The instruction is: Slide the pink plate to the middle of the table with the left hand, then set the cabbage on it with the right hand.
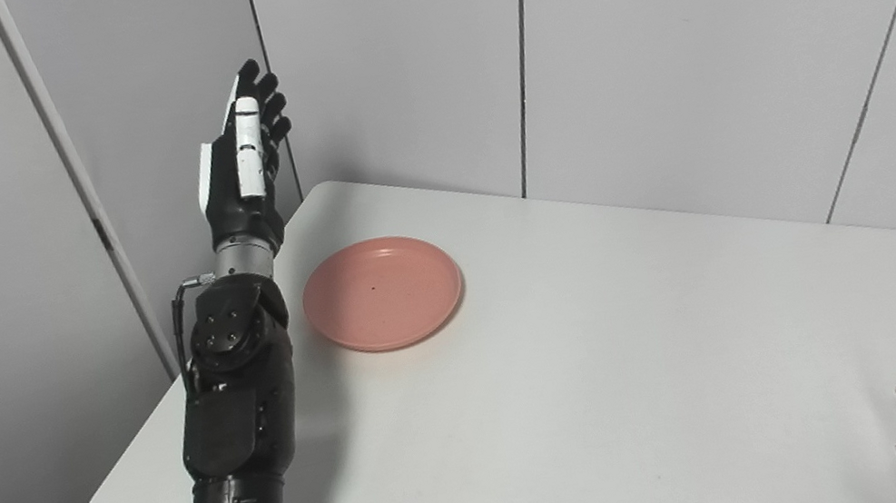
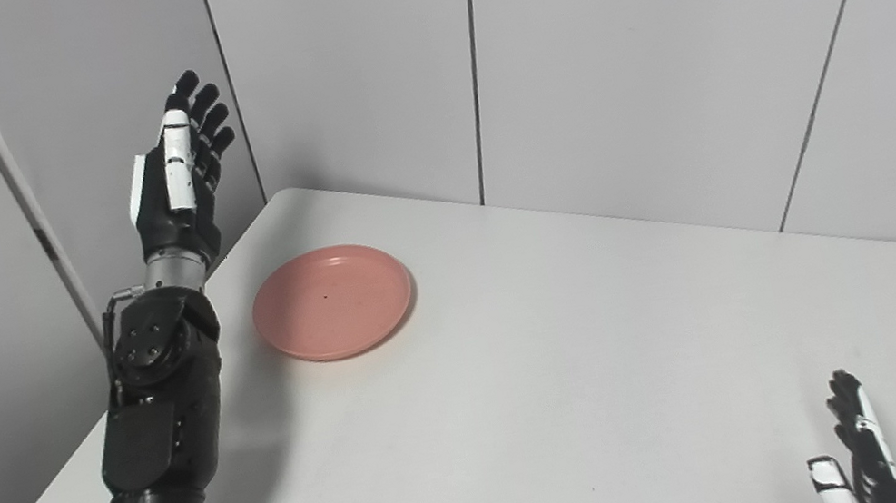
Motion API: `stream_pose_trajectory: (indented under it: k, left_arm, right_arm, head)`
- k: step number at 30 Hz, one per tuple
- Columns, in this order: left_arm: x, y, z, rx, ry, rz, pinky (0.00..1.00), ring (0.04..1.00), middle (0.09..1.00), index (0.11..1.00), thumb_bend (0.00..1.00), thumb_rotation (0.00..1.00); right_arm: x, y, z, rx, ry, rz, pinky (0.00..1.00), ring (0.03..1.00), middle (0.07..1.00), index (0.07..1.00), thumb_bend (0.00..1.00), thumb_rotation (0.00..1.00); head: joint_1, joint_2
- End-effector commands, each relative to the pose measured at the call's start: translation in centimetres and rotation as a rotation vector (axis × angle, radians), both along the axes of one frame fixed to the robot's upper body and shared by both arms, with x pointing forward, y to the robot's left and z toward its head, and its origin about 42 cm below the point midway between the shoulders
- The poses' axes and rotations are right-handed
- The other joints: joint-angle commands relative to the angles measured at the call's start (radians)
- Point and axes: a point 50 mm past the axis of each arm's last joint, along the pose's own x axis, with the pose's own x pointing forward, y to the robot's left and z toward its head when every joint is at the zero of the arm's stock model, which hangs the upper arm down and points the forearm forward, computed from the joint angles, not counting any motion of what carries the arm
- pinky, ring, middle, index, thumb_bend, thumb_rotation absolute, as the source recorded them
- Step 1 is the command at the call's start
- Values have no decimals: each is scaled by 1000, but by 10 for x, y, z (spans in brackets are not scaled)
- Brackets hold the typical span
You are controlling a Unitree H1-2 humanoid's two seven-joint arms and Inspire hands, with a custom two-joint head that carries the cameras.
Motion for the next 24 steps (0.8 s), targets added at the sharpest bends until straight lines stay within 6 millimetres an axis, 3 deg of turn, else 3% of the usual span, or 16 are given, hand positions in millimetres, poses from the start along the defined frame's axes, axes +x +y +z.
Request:
stream_pose_trajectory:
  k: [1,12,24]
  left_arm:
    - [4,12,28,27,-65,-10,946,942,940,919,435,1000]
    - [8,42,4,-27,13,-21,881,883,880,866,431,1000]
    - [11,58,-21,-89,101,-8,850,870,874,861,420,1000]
  right_arm:
    - [3,-15,-17,-25,80,-37,1000,1000,1000,1000,306,1000]
    - [2,-15,-14,-35,78,-37,1000,1000,1000,1000,323,1000]
    - [-2,-13,-12,-35,76,-35,1000,1000,1000,1000,323,1000]
  head:
    - [0,1]
    - [0,8]
    - [-6,21]
